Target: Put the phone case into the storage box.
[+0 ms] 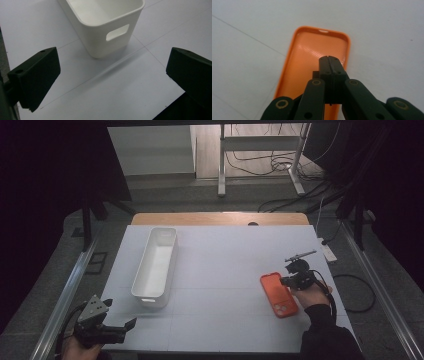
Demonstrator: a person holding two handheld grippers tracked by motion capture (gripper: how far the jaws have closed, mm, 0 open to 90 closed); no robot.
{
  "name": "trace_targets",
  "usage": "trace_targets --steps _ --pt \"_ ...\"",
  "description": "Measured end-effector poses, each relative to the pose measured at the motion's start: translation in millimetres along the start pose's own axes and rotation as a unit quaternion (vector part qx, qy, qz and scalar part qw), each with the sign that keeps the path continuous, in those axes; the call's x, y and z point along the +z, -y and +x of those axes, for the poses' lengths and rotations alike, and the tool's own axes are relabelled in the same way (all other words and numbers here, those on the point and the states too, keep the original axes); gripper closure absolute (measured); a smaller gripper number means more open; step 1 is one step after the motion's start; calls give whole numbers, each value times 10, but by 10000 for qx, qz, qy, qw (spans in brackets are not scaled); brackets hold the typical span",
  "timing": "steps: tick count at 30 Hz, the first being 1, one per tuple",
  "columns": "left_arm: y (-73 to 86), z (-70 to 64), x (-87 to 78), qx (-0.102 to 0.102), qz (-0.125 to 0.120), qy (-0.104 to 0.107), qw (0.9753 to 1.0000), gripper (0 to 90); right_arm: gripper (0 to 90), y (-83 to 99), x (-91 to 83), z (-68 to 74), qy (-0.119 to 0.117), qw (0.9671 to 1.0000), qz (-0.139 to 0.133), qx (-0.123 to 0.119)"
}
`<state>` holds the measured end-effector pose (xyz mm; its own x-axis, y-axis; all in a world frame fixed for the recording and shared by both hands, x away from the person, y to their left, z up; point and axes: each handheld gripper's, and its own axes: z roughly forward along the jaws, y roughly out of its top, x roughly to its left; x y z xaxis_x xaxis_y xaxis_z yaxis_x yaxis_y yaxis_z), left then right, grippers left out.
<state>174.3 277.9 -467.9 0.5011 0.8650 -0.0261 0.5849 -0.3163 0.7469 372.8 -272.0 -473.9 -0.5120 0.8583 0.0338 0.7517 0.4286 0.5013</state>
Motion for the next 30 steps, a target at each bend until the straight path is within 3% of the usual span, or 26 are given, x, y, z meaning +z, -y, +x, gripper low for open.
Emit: trace_targets --steps 8,17,30 --pt "-2 -8 5 20 9 -9 10000 3 892 52 22 -131 206 9996 92 151" --pt "-5 -11 5 51 17 -3 10000 3 892 138 49 -174 243 9992 252 180" --pt "-9 -20 13 100 53 -16 9999 5 892 32 204 -185 332 9988 161 313"
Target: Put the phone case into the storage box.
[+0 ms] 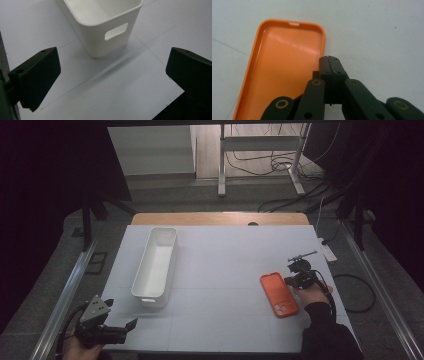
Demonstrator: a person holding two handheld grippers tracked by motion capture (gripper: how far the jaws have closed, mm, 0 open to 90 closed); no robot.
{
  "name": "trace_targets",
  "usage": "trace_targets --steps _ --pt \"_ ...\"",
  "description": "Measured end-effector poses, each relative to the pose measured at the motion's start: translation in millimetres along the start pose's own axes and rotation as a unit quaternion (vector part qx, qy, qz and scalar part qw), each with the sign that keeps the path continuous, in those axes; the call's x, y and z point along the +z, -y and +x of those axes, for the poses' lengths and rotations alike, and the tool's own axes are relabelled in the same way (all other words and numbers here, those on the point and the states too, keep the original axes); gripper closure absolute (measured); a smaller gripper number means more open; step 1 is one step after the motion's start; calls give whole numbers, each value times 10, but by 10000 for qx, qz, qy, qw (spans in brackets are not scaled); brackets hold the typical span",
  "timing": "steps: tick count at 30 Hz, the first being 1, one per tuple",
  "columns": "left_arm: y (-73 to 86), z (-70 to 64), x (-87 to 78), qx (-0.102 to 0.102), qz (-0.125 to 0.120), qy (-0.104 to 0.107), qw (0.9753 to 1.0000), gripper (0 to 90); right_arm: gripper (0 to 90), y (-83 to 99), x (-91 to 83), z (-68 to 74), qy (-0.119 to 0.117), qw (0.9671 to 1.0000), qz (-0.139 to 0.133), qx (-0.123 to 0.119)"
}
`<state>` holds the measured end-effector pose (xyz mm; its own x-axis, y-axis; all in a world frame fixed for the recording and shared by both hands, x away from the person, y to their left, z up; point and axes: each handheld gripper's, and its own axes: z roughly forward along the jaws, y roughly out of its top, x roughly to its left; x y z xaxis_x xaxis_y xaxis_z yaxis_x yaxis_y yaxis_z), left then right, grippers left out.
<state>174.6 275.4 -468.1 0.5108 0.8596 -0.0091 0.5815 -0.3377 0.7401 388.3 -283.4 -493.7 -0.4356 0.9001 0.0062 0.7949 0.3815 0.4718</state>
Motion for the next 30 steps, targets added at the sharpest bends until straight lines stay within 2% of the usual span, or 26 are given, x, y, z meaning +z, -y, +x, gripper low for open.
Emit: trace_targets --steps 3,6,10,16,24,26,28,30 --pt "0 2 2 -12 0 11 10000 5 892 -36 40 1 -41 10000 -2 31" --pt "1 2 2 -12 1 10 10000 5 892 -73 49 51 -82 9999 -66 -39" --pt "0 0 2 -3 7 9 10000 5 892 -116 61 164 -218 9994 -114 -255" --pt "0 0 2 6 11 1 10000 6 892 -138 76 280 -382 9982 -102 -443" --pt "0 -4 4 18 10 -14 10000 6 892 -146 91 452 -612 9954 -44 -734" --pt "0 -2 2 11 8 -3 10000 6 892 -144 92 509 -734 9940 21 -810" --pt "1 0 0 2 5 -1 10000 6 892 -140 81 545 -721 9936 20 -874" --pt "3 1 -2 -21 -8 -13 10000 5 892 -138 32 541 -673 9944 -43 -816"
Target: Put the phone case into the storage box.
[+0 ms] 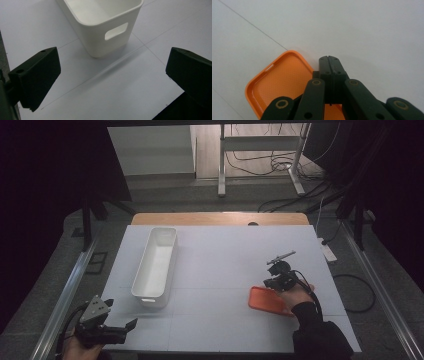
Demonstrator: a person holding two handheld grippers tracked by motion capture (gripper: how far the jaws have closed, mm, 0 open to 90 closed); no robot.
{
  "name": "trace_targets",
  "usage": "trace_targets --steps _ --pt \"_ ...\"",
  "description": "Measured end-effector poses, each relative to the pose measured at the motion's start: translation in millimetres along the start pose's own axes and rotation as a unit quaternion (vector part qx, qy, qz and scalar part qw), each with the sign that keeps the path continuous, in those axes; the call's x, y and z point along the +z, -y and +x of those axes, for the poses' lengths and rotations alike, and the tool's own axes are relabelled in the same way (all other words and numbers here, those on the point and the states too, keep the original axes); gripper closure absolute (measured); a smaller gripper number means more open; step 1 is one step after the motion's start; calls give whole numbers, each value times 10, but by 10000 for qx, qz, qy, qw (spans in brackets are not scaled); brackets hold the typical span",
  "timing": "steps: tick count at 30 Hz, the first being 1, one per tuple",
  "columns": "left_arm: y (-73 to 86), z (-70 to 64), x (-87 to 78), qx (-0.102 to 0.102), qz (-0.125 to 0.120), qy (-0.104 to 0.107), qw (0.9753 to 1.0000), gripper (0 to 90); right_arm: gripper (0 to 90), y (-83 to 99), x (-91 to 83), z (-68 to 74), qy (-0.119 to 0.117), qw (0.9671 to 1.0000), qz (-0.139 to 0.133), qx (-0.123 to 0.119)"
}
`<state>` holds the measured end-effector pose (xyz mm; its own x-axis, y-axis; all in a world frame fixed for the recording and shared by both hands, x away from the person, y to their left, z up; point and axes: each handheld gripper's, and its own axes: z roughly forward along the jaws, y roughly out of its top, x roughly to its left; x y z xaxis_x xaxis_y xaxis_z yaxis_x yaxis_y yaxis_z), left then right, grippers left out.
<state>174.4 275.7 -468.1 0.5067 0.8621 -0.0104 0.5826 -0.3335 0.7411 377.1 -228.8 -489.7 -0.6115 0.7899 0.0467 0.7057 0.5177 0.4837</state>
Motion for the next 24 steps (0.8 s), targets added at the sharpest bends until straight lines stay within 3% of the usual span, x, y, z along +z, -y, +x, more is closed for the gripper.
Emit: trace_targets --steps 9,13,24 --pt "0 7 -2 -34 -11 4 10000 6 892 222 -257 -89 14 9999 -84 75" --pt "-3 5 1 -28 -7 0 10000 6 892 358 -350 -129 139 9997 -61 195" --pt "-5 6 5 -23 -3 8 10000 6 892 604 -414 -208 239 9982 237 495"
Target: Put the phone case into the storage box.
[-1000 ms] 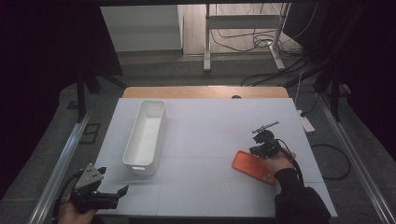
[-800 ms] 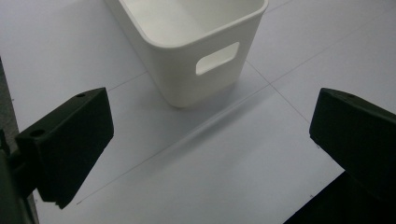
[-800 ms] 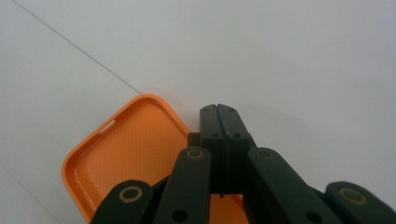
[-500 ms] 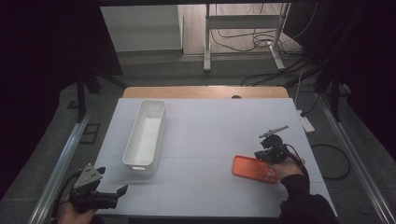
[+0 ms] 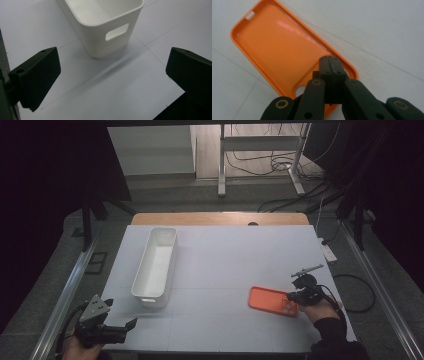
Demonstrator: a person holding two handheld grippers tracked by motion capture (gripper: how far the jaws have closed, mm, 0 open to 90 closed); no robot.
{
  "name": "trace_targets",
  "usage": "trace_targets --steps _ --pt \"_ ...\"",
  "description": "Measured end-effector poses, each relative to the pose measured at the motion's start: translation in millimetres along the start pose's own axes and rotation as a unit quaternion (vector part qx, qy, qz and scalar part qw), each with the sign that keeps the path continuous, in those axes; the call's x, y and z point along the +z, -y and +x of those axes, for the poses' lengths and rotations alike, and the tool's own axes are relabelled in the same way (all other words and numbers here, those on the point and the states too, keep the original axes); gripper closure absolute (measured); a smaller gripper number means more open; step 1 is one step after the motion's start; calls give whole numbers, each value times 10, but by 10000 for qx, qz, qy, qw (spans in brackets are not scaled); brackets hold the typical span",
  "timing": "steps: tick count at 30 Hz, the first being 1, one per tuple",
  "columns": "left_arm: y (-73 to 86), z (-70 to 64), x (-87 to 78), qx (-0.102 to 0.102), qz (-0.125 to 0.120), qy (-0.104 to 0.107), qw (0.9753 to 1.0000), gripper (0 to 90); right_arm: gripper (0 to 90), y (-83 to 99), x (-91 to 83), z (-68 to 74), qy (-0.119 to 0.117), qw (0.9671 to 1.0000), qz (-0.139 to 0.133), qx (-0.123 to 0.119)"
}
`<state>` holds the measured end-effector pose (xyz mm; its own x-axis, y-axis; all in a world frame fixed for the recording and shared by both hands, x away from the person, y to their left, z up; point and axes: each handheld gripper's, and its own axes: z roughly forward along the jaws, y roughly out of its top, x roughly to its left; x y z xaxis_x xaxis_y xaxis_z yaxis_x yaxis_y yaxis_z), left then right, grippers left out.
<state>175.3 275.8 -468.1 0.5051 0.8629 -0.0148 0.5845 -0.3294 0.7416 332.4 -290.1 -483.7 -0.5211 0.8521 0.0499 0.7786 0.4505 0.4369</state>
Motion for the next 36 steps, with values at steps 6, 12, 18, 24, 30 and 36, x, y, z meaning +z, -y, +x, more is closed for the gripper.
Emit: trace_targets --steps 6,12,18,24,30,36 --pt "-5 -4 6 24 24 -4 10000 6 892 5 51 -69 80 9998 151 112" --pt "-4 -2 8 13 31 -10 10000 6 892 -80 116 -102 137 9997 131 124" --pt "-4 -1 10 2 48 -6 10000 7 892 -199 195 -96 204 9997 76 69" --pt "-3 0 10 -6 50 -4 10000 7 892 -325 278 -64 246 9997 -27 -6" --pt "-3 1 10 -11 50 -2 10000 8 892 -420 343 -43 182 9997 -135 6" --pt "-2 1 10 -7 50 -4 10000 8 892 -516 405 17 49 9998 -215 -32"
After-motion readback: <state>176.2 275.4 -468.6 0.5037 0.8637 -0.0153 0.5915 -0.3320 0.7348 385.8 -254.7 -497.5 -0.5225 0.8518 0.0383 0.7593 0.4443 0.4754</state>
